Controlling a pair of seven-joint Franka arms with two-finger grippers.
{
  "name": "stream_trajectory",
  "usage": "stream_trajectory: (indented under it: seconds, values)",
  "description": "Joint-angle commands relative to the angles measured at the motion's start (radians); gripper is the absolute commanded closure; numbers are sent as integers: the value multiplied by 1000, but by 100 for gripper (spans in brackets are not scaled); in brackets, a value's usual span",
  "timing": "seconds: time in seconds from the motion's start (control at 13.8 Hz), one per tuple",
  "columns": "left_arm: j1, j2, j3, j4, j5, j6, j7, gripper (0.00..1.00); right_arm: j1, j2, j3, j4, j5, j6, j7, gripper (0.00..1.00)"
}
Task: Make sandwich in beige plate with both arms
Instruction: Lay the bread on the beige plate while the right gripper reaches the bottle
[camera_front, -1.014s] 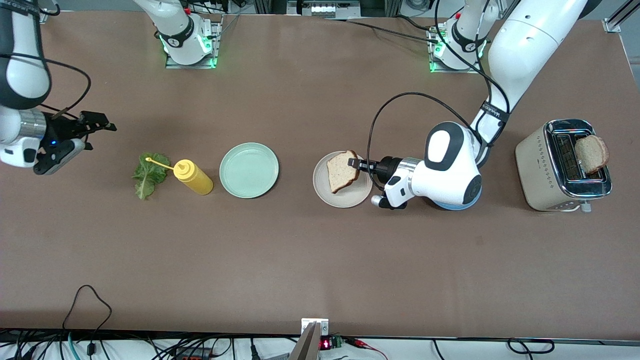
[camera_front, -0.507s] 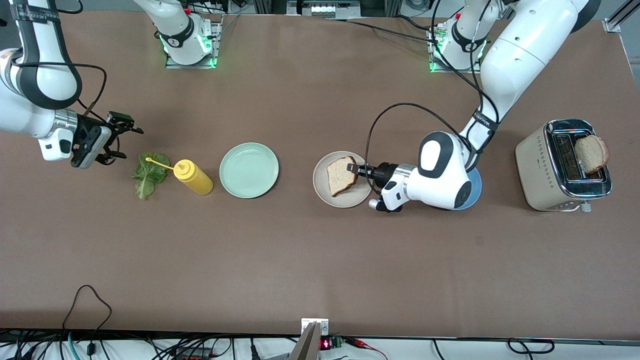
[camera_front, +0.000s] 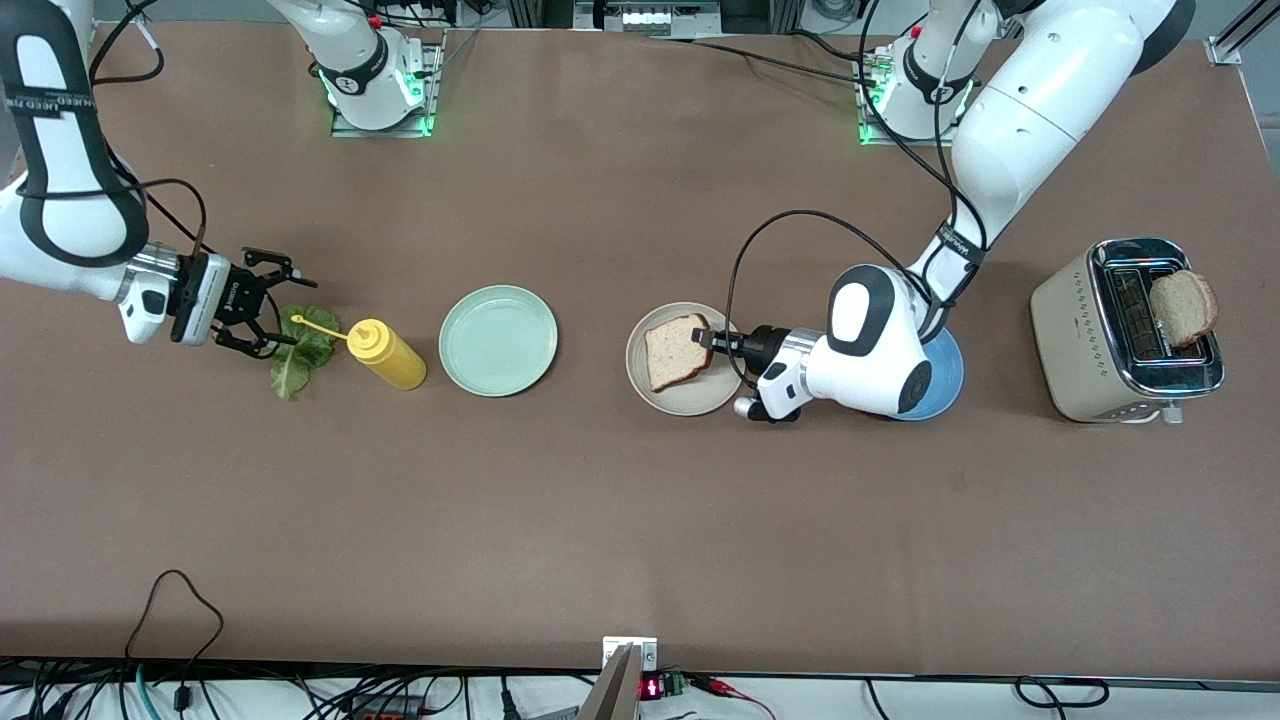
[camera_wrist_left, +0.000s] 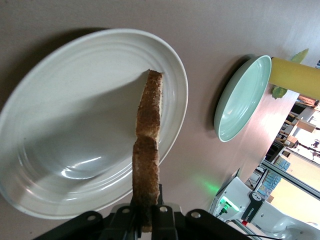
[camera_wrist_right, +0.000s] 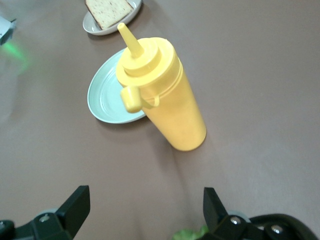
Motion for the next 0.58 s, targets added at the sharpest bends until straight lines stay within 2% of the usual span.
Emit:
stream_trajectory:
  seconds: [0.0,0.07,0.14,0.36,0.51]
  values:
    - [11,-2,6,-10,-32,-1,31,39,-11,38,9,10,110,-10,-154,0]
    - [16,-4,13,-10,-32,-1,31,9,-11,61,9,10,155,-11,-206,0]
    - [34,-8,13,-20,-32,-1,31,0,-11,89,9,11,193,-11,-255,0]
    - [63,-53,15,-30,-26,-6,27,0,-11,185,11,46,269,-13,-388,0]
    - [62,-97,20,-31,-17,-21,21,0,-11,216,11,53,296,-13,-445,0]
